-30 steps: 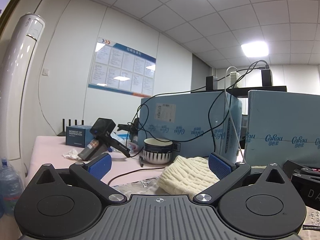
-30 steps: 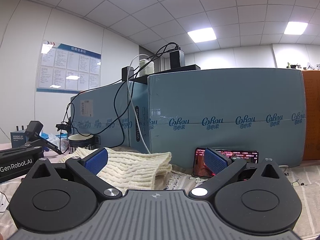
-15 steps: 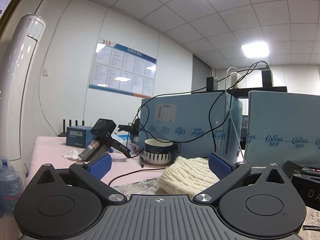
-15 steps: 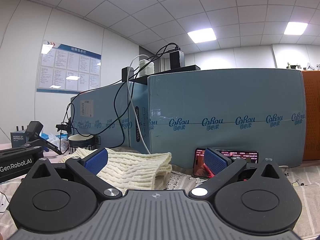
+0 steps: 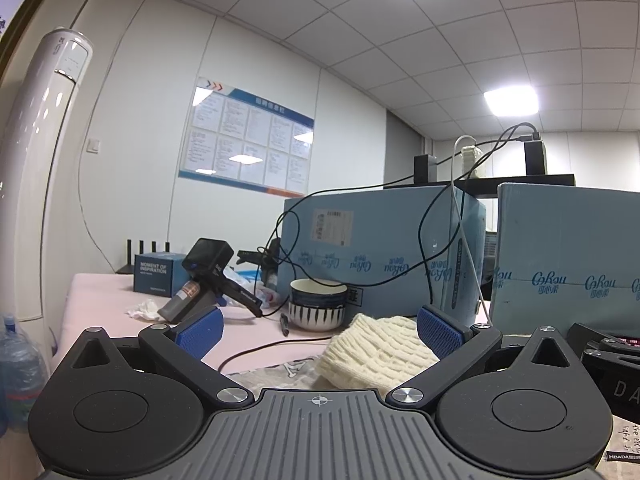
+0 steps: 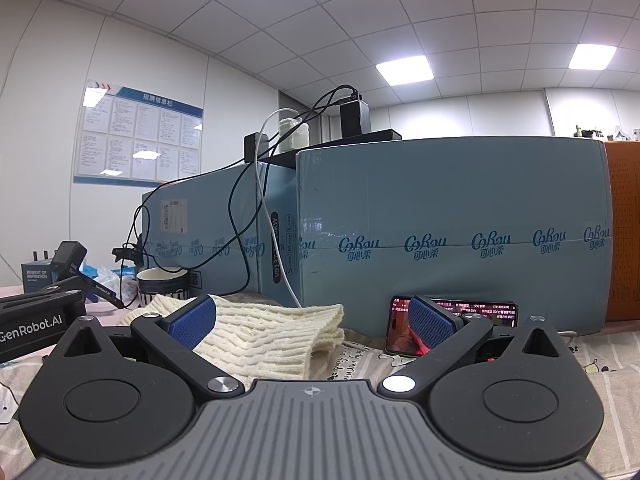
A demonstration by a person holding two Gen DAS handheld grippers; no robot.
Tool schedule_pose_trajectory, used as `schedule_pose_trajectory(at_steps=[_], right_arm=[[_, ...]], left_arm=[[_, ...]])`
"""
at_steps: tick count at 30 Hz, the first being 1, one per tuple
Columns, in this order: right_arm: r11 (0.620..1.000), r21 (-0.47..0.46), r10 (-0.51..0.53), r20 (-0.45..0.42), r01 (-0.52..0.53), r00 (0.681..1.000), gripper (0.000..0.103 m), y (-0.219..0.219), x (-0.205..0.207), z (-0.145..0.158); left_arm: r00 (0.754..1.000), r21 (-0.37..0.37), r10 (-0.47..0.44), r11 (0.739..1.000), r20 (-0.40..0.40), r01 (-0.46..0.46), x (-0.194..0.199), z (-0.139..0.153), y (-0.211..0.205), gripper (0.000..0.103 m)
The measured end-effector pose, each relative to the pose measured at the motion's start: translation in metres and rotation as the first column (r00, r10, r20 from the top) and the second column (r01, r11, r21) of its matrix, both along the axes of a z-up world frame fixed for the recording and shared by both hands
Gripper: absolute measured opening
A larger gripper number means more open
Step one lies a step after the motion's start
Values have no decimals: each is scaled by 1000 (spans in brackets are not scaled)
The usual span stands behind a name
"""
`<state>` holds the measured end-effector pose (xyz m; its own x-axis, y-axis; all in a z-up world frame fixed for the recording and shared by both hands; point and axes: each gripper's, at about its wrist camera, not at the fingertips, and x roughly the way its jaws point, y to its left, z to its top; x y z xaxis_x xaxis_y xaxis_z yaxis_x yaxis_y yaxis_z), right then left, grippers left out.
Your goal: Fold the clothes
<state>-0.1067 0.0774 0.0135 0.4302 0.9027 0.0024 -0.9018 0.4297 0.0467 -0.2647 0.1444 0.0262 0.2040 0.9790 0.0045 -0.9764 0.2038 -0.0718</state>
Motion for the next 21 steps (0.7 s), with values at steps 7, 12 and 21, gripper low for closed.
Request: schedule_pose_trajectory(at_steps=[7, 12, 21], right_arm=[[1000, 1, 0, -1, 0, 1000, 103, 0, 0, 0], [1000, 0, 1, -1, -1, 1000, 103, 0, 0, 0], [1000, 3, 0, -3, 0, 1000, 103, -2, 1, 0]], left_arm=[[1000, -1, -2, 1000, 1, 2, 0, 0, 0, 103], [1000, -3, -3, 1000, 2, 3, 0, 0, 0, 103], [1000, -7, -6, 1000, 2, 6, 0, 0, 0, 103]])
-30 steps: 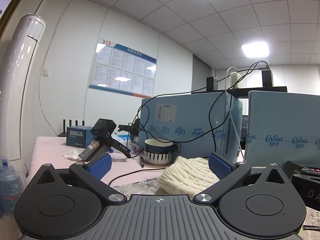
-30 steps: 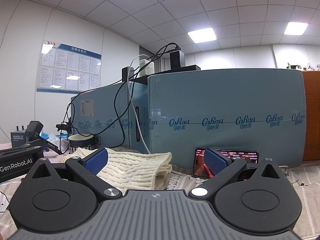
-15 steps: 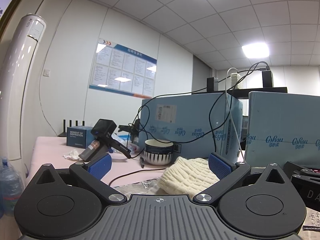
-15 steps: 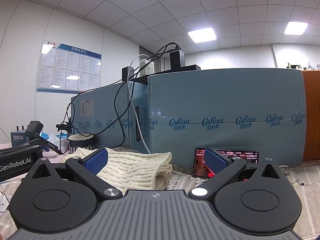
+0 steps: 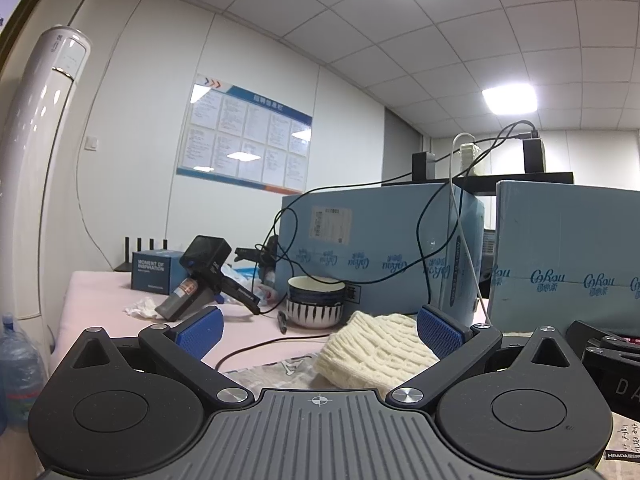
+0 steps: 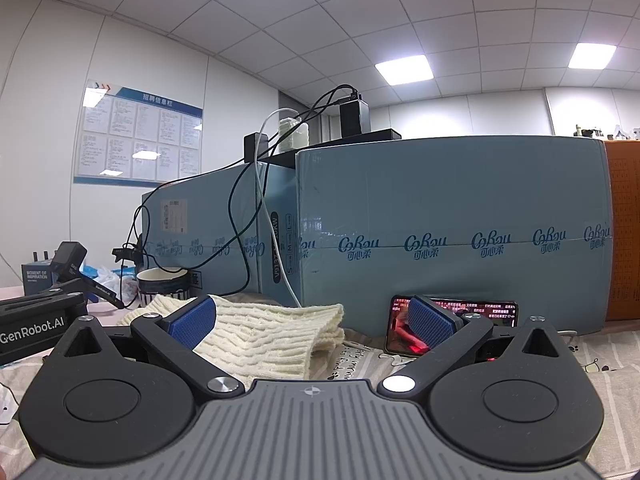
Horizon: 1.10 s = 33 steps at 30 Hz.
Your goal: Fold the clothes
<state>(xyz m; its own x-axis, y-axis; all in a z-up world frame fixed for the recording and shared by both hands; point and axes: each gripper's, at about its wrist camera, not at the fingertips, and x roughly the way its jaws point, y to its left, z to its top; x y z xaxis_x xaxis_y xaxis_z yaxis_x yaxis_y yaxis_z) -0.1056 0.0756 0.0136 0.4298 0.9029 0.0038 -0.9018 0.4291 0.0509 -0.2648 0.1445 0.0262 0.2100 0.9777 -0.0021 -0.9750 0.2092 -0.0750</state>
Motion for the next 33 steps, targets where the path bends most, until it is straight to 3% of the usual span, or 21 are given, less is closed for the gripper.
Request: schedule_pose_trajectory(at_steps=[33], right_arm=[[1000, 0, 0, -4, 0, 1000, 103, 2, 1, 0]], left_arm=[[1000, -5, 1, 1000, 9, -1, -1, 0, 1, 103]])
